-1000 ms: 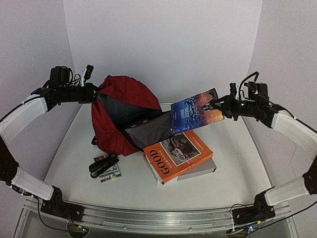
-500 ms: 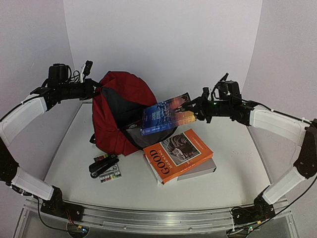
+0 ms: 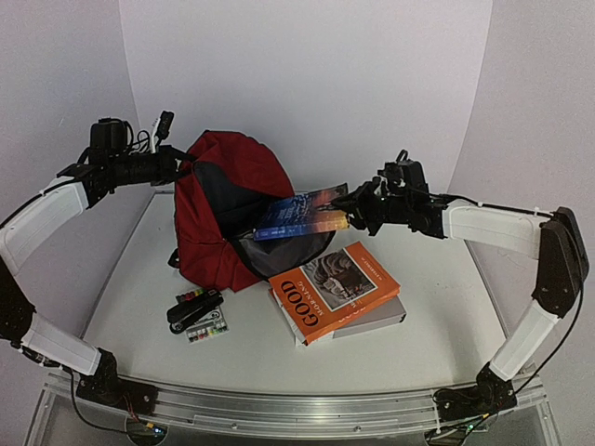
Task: Pack the student bag
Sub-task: Place the book in the student bag.
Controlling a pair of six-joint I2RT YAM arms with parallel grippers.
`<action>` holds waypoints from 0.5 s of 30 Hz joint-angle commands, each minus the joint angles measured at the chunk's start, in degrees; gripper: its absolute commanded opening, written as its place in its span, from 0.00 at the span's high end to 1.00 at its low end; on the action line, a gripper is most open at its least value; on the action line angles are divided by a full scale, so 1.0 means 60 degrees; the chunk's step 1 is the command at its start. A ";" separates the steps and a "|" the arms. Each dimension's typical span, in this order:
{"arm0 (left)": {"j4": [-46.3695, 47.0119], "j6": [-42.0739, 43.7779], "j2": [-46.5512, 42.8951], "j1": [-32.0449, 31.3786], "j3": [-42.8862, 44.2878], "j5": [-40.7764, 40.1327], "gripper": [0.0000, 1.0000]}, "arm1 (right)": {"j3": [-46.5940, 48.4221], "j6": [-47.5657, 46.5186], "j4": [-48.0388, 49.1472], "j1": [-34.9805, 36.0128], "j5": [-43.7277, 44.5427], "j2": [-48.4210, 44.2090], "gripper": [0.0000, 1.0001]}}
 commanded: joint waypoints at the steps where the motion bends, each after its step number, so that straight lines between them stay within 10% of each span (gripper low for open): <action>1: 0.1402 0.0061 -0.0543 0.0064 0.0116 0.0416 1.00 | 0.1256 0.0517 0.2099 0.0059 0.0399 0.0167 1.00; 15: 0.1464 0.0062 -0.0319 0.0064 0.0008 0.0543 1.00 | 0.3238 0.0712 0.1785 0.1227 0.1882 0.2477 1.00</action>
